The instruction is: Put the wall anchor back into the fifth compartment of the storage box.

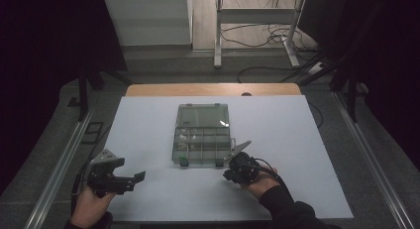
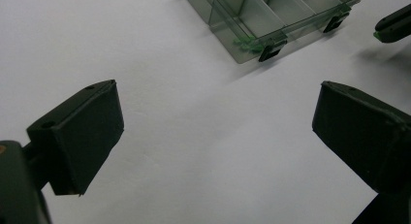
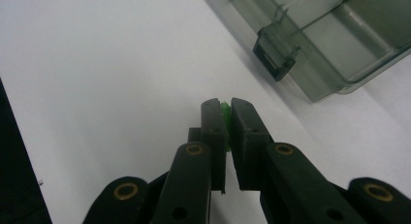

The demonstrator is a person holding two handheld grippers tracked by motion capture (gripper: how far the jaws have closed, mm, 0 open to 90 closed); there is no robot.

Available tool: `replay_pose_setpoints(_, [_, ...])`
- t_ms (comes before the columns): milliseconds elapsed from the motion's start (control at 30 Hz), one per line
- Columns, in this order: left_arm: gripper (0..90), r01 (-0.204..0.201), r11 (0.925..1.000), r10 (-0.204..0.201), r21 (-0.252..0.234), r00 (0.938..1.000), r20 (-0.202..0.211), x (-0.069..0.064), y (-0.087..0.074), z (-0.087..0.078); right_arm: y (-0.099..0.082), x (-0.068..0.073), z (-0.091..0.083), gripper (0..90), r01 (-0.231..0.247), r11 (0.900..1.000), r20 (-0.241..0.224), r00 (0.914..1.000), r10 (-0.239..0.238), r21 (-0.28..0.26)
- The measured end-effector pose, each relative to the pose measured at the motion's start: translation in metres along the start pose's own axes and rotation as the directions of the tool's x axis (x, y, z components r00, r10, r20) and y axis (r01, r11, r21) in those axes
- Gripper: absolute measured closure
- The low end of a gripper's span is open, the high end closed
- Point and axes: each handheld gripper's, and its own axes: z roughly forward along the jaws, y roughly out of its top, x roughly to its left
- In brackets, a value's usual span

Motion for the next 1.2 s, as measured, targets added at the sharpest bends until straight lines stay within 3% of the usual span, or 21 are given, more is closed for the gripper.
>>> replay_pose_setpoints(533, [5.4, 0.007, 1.0, -0.007, 0.003, 1.0, -0.003, 0.0, 0.0, 0.0, 0.008, -0.009, -0.022, 84.1, -0.039, 0.9904, -0.03, 0.999, 0.035, -0.133])
replay_pose_setpoints(767, [5.5, 0.007, 1.0, -0.007, 0.005, 1.0, -0.004, 0.0, 0.0, 0.001, 0.015, -0.01, -0.025, 84.2, -0.043, 0.987, -0.031, 0.9988, 0.038, -0.155])
replay_pose_setpoints(1200, [5.6, 0.006, 0.9999, -0.006, 0.009, 1.0, -0.006, 0.0, 0.001, 0.001, 0.032, -0.019, -0.033, 84.1, -0.072, 0.9713, -0.067, 0.996, 0.059, -0.226])
